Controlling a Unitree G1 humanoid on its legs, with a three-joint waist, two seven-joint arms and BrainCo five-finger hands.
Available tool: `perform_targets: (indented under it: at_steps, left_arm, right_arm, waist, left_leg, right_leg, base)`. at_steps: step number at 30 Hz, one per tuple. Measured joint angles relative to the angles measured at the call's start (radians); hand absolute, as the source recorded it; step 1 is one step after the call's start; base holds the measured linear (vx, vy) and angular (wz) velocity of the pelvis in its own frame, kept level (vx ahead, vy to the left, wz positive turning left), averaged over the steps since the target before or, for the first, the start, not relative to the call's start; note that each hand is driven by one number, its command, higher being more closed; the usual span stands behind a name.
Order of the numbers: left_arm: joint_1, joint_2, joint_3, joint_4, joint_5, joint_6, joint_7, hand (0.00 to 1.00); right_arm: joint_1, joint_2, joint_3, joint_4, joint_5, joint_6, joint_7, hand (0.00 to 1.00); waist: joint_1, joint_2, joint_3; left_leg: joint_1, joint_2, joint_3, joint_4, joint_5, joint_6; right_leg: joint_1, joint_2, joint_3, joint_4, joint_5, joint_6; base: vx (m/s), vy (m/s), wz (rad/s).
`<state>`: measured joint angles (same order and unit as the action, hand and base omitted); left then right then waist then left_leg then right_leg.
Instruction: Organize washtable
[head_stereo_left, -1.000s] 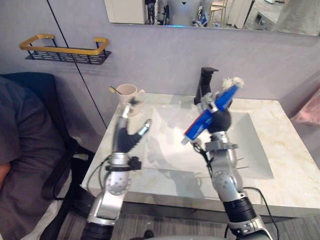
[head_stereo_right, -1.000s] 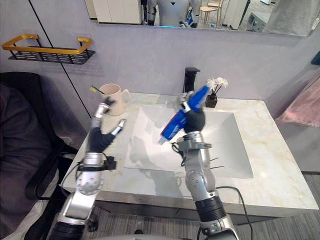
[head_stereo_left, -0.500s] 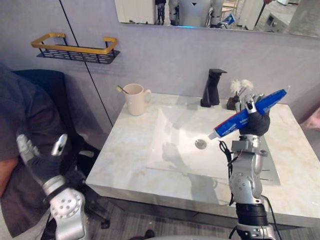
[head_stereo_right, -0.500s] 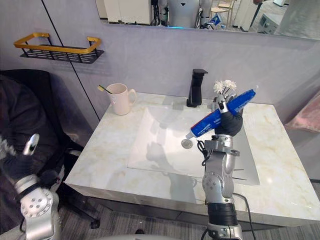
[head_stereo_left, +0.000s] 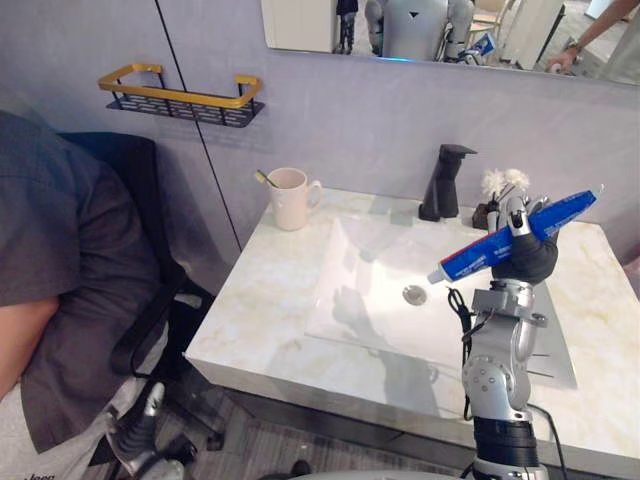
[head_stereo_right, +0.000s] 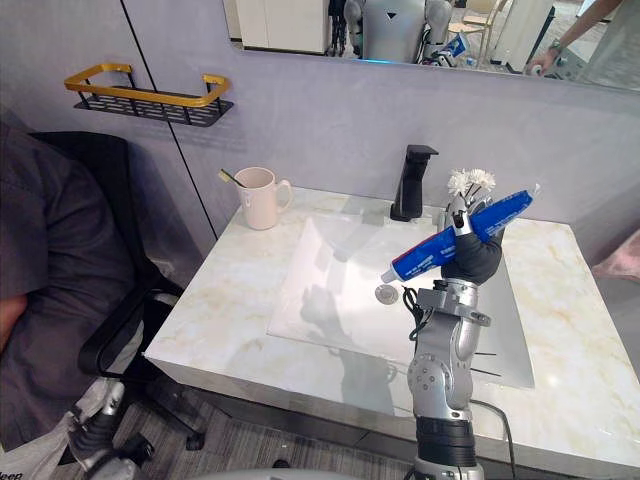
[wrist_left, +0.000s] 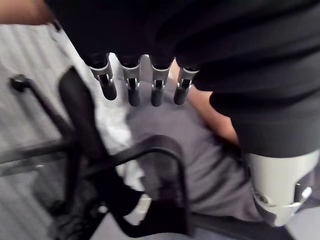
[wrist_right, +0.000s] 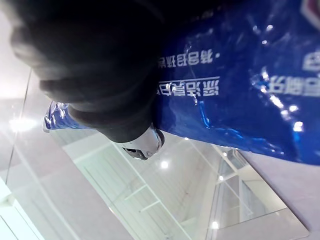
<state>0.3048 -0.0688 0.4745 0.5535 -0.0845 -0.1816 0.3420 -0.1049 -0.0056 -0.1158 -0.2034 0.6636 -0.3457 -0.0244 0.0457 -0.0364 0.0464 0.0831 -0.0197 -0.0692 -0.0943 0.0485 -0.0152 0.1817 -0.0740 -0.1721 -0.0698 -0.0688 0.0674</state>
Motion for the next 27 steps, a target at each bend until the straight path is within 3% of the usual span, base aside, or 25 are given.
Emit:
perform_targets:
  at_steps: [4,10,16,27]
  left_arm:
    - [-0.008,0.004,-0.058,0.062,0.063,0.004,-0.040,0.00]
    - [-0.023,0.052,-0.231,0.165,0.153,0.011,-0.082,0.00]
    - [-0.039,0.114,-0.296,0.210,0.214,0.010,-0.102,0.00]
    - [-0.050,0.155,-0.364,0.221,0.215,0.008,-0.104,0.00]
  right_arm:
    - [0.000,0.000,0.004,0.000,-0.009,-0.002,-0.009,1.00]
    - [-0.044,-0.009,0.018,0.006,-0.090,-0.003,-0.061,1.00]
    - [-0.250,-0.053,0.060,0.089,-0.202,-0.021,-0.131,1.00]
    - [-0.689,-0.169,0.171,0.367,-0.323,0.007,-0.210,1.00]
  waist:
    - [0.000,-0.002,0.001]
    - [0.013,-0.011,0.002]
    - [0.034,-0.027,0.009]
    - [0.118,-0.049,0.039]
  left_leg:
    - [0.000,-0.001,-0.005,0.000,0.000,0.000]
    - [-0.011,0.003,-0.011,0.000,0.000,0.000]
    - [-0.036,0.002,-0.041,0.000,0.007,-0.004]
    - [-0.088,-0.006,-0.115,0.000,0.029,-0.009]
  right_leg:
    - [0.001,0.000,-0.007,0.001,-0.001,0.002]
    - [-0.005,0.002,-0.015,0.001,-0.003,0.003]
    - [-0.016,0.005,-0.047,-0.002,-0.003,0.003]
    - [-0.032,0.009,-0.134,-0.001,-0.003,0.003]
  base:
    - [-0.02,-0.020,0.03]
    - [-0.02,-0.019,0.03]
    - [-0.01,-0.028,0.12]
    - [-0.01,-0.027,0.21]
